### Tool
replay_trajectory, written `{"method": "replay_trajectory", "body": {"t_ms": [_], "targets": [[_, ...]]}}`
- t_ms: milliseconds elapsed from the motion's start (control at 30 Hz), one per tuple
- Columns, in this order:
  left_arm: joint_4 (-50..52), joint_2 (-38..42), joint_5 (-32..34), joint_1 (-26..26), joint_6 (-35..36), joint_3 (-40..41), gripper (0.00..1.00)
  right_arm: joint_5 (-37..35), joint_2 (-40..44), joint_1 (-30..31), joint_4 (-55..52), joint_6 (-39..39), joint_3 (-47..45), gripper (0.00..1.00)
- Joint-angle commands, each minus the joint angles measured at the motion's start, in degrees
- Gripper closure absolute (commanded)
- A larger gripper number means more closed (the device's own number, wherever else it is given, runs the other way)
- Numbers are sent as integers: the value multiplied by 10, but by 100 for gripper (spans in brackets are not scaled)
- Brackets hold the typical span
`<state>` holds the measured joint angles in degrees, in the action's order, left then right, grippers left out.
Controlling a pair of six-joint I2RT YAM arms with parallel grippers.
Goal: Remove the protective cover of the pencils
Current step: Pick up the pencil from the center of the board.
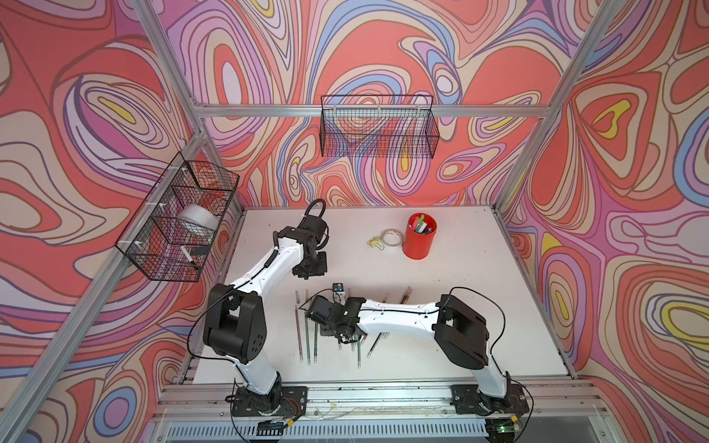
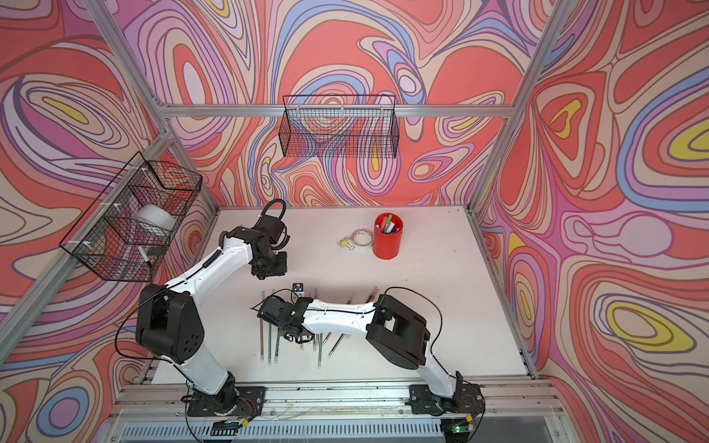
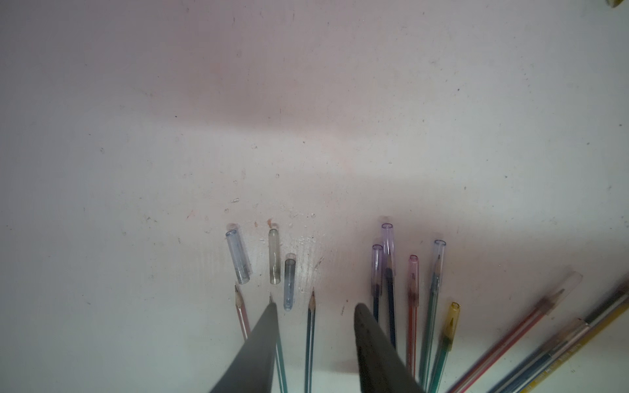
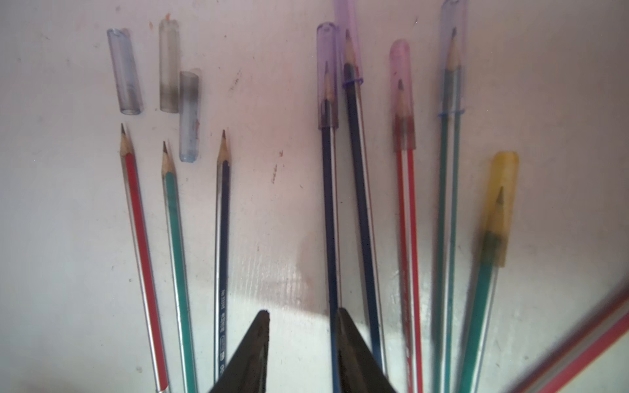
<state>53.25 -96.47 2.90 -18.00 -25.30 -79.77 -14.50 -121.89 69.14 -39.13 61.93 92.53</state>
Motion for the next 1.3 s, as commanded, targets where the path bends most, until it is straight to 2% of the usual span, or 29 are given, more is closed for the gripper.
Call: {"method": "replay_trajectory", "body": {"t_ms": [0, 800, 1267], "targets": [[-8, 22, 22, 2, 2, 13, 60, -14, -24, 2, -32, -5, 15, 65], [-69, 166, 80, 7, -11, 74, 56, -8, -117, -10, -114, -14, 108, 70], [-99, 220, 79, 26, -15, 101, 53, 20, -117, -22, -83, -20, 85, 88]]}}
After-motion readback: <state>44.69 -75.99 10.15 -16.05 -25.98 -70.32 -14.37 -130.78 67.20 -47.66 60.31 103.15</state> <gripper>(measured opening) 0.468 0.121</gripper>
